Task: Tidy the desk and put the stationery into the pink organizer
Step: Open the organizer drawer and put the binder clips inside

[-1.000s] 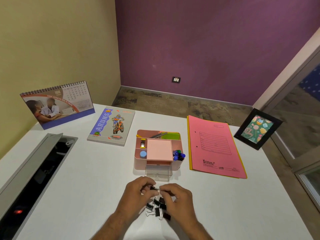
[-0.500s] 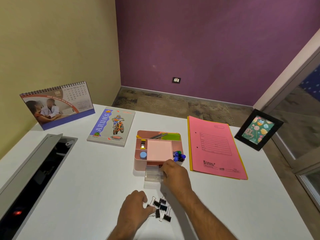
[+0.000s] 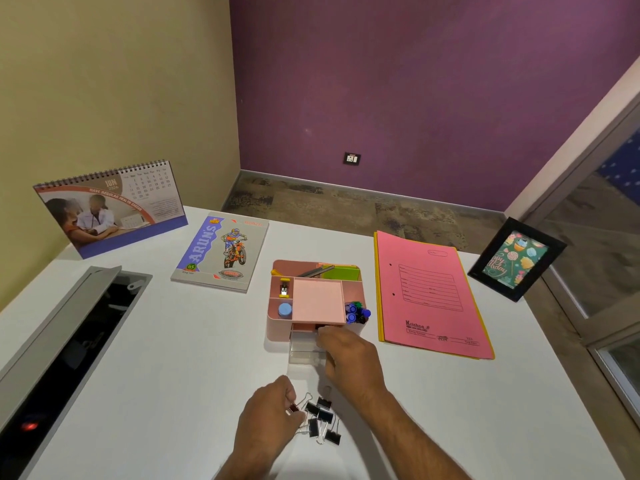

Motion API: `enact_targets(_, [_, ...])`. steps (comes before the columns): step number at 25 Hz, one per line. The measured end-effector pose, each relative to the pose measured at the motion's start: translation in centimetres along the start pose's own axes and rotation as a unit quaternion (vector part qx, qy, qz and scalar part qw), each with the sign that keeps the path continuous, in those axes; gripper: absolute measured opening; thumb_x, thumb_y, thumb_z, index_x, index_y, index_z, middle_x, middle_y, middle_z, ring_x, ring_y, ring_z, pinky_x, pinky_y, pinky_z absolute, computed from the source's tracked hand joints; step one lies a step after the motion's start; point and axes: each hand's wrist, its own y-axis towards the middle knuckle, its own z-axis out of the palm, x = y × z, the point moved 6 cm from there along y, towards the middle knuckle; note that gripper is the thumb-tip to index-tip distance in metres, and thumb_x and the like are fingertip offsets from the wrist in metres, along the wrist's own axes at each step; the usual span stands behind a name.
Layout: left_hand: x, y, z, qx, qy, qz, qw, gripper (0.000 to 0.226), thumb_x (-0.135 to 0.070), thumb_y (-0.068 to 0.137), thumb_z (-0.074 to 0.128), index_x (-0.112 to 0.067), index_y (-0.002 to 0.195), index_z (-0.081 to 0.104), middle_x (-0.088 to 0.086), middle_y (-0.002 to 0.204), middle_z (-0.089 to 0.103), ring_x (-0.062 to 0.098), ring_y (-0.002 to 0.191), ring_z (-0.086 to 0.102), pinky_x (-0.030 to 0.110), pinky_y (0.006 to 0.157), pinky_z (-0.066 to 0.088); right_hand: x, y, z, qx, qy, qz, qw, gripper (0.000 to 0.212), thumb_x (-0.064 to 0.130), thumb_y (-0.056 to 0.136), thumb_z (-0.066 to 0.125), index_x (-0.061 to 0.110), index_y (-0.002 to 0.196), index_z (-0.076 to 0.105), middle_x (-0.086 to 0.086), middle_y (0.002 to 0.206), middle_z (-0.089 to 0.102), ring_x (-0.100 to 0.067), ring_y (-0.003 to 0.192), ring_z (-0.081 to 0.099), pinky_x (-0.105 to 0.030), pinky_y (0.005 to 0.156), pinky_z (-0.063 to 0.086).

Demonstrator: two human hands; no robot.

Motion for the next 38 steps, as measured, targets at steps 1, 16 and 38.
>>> enact_targets(1, [0.1, 0.0, 0.0, -0.008, -0.012, 0.001, 1.0, 0.028, -0.022, 0.063, 0.067, -0.033, 0.067, 0.041, -0.009, 0.064, 0.054, 0.006, 0.06, 0.048, 0.017, 0.05, 0.031, 0.2, -0.6, -0.5, -0.042, 0.015, -0.014, 0.999, 0.035, -0.005, 0.059, 0.08, 0.011, 0.091, 0.078, -0.003, 0.095, 0.078, -0.019, 0.086, 0.074, -0.031, 0.075, 0.06])
enact_targets(16, [-0.8, 0.9, -0.5, -0.035, -0.31, -0.024, 0.95, 0.047, -0.014, 0.055, 0.087, -0.036, 0.09, 0.065, -0.015, 0.088, 0.066, 0.006, 0.078, 0.067, 0.021, 0.062, 0.058, -1.1, -3.8, 0.2, -0.016, 0.199, 0.043, 0.979, 0.023, -0.001, 0.075, 0.071, 0.017, 0.086, 0.079, 0.006, 0.085, 0.076, -0.002, 0.08, 0.068, -0.024, 0.071, 0.058])
enact_targets(38, [-2.6, 0.7, 2.4, 0.104, 0.153, 0.134, 0.974, 0.031, -0.042, 0.091, 0.057, -0.017, 0.103, 0.069, -0.002, 0.11, 0.056, 0.016, 0.105, 0.049, 0.026, 0.086, 0.042, -1.9, 0.0, -0.1, 0.016, -0.04, 0.01, 0.999, 0.041, -0.004, 0.046, 0.087, 0.018, 0.079, 0.078, 0.007, 0.076, 0.075, -0.016, 0.073, 0.067, -0.021, 0.056, 0.054])
